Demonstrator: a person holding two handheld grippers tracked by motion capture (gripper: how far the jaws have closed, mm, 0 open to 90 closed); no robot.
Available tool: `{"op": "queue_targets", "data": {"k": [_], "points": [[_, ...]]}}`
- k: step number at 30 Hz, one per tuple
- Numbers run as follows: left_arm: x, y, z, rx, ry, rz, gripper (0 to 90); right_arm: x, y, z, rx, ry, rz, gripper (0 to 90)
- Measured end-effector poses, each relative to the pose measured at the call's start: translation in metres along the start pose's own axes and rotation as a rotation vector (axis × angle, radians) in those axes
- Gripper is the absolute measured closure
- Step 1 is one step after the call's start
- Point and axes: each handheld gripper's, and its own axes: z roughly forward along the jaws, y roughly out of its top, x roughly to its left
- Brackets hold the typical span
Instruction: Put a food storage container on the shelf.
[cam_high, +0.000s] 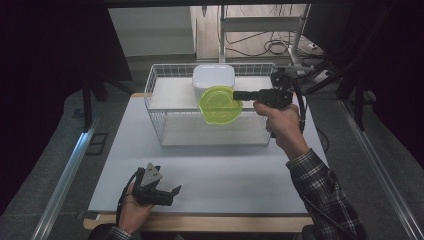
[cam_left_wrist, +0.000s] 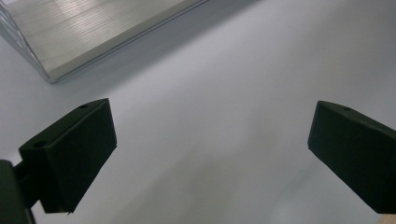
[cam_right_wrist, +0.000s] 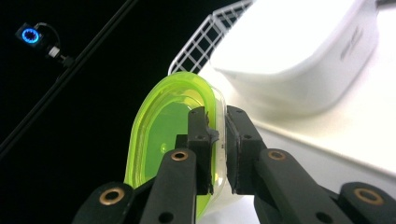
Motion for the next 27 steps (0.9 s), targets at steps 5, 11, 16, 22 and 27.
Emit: {"op": "queue_targets", "data": {"k": [5, 11, 16, 22, 27], "points": [[0.001, 0.000, -0.001, -0.005, 0.002, -0.009, 0.5, 0.006, 0.017, 0.003, -0.031, -0.021, -0.002, 81.6], [0.000, 0.000, 0.000, 0.000, -0.005, -0.009, 0.5, 0.013, 0.040, 0.008, -0.078, -0.040, 0.002, 81.6], [0.000, 0.000, 0.000, -0.001, -0.008, -0.005, 0.5, 0.016, 0.056, 0.014, -0.124, -0.067, 0.009, 81.5], [-0.001, 0.000, 0.001, 0.004, -0.012, 0.002, 0.5, 0.012, 0.067, 0.026, -0.158, -0.116, 0.025, 81.5], [-0.002, 0.001, 0.002, 0.005, -0.018, 0.004, 0.5, 0.007, 0.075, 0.037, -0.179, -0.166, 0.046, 81.4]]}}
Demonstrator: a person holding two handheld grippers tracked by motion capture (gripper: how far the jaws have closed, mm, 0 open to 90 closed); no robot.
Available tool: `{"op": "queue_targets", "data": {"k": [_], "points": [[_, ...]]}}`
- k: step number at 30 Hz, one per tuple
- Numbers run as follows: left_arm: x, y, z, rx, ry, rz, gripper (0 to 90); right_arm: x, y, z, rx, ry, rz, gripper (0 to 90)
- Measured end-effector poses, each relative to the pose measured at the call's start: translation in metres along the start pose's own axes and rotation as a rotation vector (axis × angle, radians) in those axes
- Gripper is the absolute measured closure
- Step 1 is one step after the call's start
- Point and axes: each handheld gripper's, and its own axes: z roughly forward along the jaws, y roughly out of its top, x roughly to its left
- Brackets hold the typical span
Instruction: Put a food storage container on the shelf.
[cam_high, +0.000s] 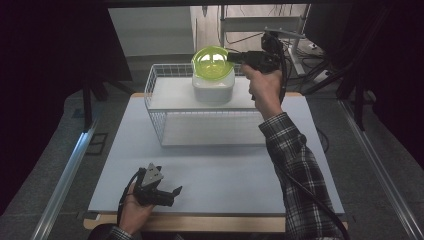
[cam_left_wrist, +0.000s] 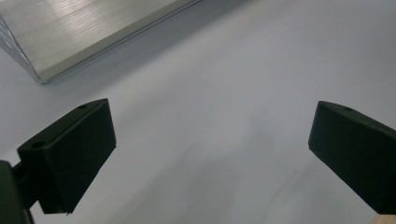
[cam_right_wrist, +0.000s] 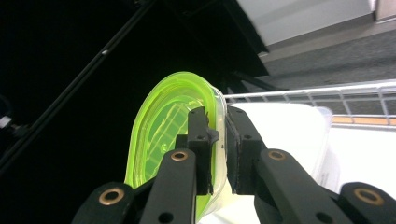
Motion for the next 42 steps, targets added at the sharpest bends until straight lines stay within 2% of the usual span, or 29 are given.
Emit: {"op": "queue_targets", "data": {"k": [4, 9, 13, 15, 17, 20, 26, 30, 38, 41, 42], "points": [[-0.001, 0.000, 0.001, 0.003, -0.004, 0.006, 0.6, -0.002, 0.002, 0.008, -0.008, -0.020, 0.011, 81.4], [-0.002, 0.000, 0.002, 0.008, -0.011, 0.012, 0.6, -0.001, 0.004, 0.015, -0.012, -0.048, 0.003, 81.0], [-0.003, 0.000, 0.003, 0.012, -0.017, 0.010, 0.7, 0.004, 0.004, 0.017, -0.012, -0.107, -0.027, 79.1], [-0.003, 0.001, 0.003, 0.013, -0.019, 0.011, 0.7, 0.004, 0.004, 0.017, -0.012, -0.121, -0.033, 78.6], [-0.003, 0.001, 0.004, 0.016, -0.018, 0.019, 0.8, 0.005, 0.004, 0.019, -0.013, -0.156, -0.067, 75.7], [-0.003, 0.001, 0.004, 0.018, -0.019, 0.020, 0.8, 0.004, 0.004, 0.021, -0.002, -0.173, -0.082, 71.2], [-0.003, 0.000, 0.005, 0.022, -0.023, 0.019, 0.8, 0.003, 0.003, 0.023, -0.009, -0.186, -0.092, 68.2], [-0.003, 0.000, 0.005, 0.022, -0.023, 0.020, 0.9, 0.003, 0.003, 0.023, -0.013, -0.186, -0.103, 59.4], [-0.004, 0.000, 0.005, 0.023, -0.026, 0.016, 0.9, 0.006, 0.004, 0.024, -0.021, -0.167, -0.145, 34.1], [-0.004, 0.000, 0.005, 0.023, -0.027, 0.016, 0.9, 0.006, 0.003, 0.023, -0.013, -0.169, -0.161, 30.3], [-0.004, 0.000, 0.005, 0.022, -0.026, 0.016, 0.9, 0.006, 0.002, 0.021, -0.011, -0.158, -0.175, 26.7]]}}
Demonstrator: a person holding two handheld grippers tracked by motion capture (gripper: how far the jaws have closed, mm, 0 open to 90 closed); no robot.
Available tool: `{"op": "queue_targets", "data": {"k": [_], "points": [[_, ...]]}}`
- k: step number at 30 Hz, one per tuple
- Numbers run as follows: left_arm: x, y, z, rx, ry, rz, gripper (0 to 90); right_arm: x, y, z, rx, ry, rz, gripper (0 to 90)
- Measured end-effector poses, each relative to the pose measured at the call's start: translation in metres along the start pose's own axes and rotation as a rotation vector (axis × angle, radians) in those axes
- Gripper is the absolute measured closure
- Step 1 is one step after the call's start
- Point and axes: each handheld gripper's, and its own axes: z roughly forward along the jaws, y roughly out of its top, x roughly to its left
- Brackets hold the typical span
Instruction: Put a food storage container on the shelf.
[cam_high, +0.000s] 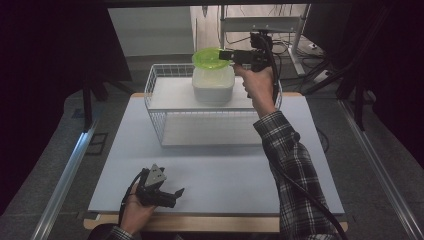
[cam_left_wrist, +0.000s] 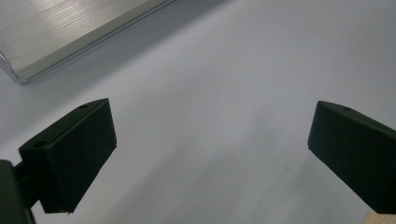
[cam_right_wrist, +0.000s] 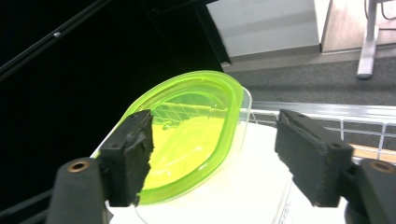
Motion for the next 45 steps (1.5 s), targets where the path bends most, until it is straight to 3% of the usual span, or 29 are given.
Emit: {"op": "queue_targets", "data": {"k": [7, 18, 24, 30, 45], "points": [[0.000, 0.000, 0.000, 0.001, 0.000, -0.001, 1.0, -0.002, -0.009, -0.012, 0.014, 0.027, -0.069, 16.7], [0.001, 0.000, -0.002, -0.029, -0.025, -0.024, 0.9, -0.004, -0.031, -0.035, 0.016, 0.040, -0.158, 10.5], [0.002, 0.000, -0.002, -0.030, -0.030, -0.023, 0.9, -0.007, -0.051, -0.046, 0.027, 0.047, -0.218, 8.2], [0.001, 0.000, -0.001, -0.029, -0.031, -0.017, 0.9, -0.007, -0.069, -0.050, 0.048, 0.044, -0.283, 6.0], [0.001, 0.000, 0.000, -0.029, -0.035, -0.009, 0.8, -0.012, -0.114, -0.054, 0.089, 0.045, -0.365, 3.8]]}}
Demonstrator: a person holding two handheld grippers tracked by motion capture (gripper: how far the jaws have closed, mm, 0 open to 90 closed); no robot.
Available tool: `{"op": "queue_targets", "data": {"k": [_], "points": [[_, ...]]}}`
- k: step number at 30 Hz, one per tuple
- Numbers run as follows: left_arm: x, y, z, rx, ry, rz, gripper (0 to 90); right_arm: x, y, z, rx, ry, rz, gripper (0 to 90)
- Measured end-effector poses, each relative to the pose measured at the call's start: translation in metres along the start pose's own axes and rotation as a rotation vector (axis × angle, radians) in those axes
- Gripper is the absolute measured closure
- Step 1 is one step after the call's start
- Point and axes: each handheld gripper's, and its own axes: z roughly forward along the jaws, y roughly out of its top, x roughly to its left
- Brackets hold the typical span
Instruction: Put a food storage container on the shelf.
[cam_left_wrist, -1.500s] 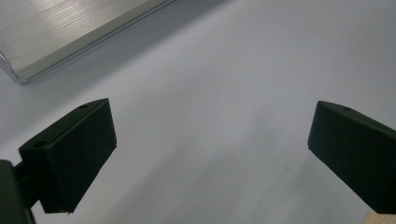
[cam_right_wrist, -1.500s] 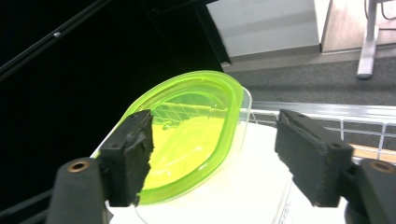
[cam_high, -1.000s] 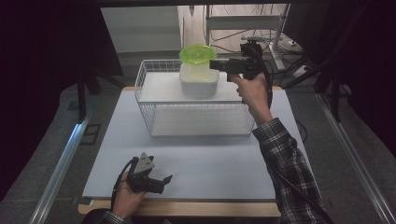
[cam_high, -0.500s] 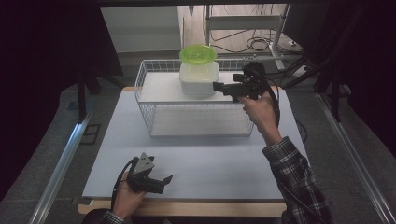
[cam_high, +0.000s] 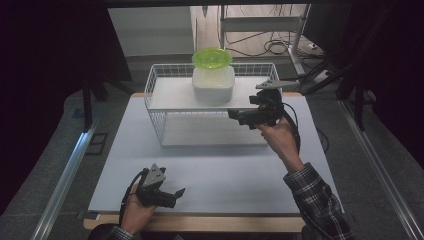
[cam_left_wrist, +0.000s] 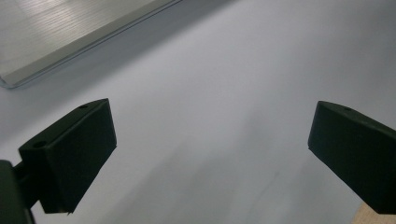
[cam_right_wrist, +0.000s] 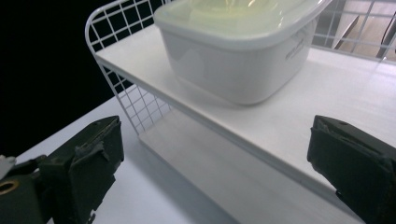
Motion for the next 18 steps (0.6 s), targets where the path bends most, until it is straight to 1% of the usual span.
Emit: {"op": "queue_targets", "data": {"k": [1, 2, 3, 6, 8, 10, 11, 14, 18], "points": [[0.000, 0.000, 0.000, 0.001, 0.000, 0.001, 0.8, 0.001, -0.002, 0.000, 0.003, -0.001, -0.004, 3.5], [0.000, 0.000, 0.000, 0.001, 0.000, 0.001, 0.8, 0.002, -0.007, 0.000, 0.006, -0.003, -0.019, 3.0], [0.000, 0.000, 0.000, -0.002, -0.001, -0.002, 0.8, 0.002, -0.007, 0.000, 0.006, -0.003, -0.019, 3.0], [-0.001, 0.000, 0.001, 0.006, -0.004, 0.003, 0.8, 0.005, -0.015, 0.000, 0.015, -0.003, -0.035, 2.1], [-0.001, 0.000, 0.001, 0.007, -0.005, 0.005, 0.8, 0.006, -0.020, 0.001, 0.015, -0.013, -0.046, 1.8], [-0.001, 0.000, 0.001, 0.007, -0.005, 0.007, 0.8, 0.007, -0.021, 0.001, 0.018, -0.013, -0.049, 1.6], [-0.001, 0.000, 0.001, 0.009, -0.005, 0.009, 0.8, 0.007, -0.027, 0.002, 0.020, 0.004, -0.050, 0.8], [-0.001, 0.000, 0.001, 0.008, -0.006, 0.009, 0.8, 0.008, -0.031, 0.003, 0.020, 0.007, -0.053, 0.7], [-0.001, 0.000, 0.001, 0.005, -0.009, 0.008, 0.9, 0.008, -0.042, 0.004, 0.027, 0.015, -0.058, 0.7]]}}
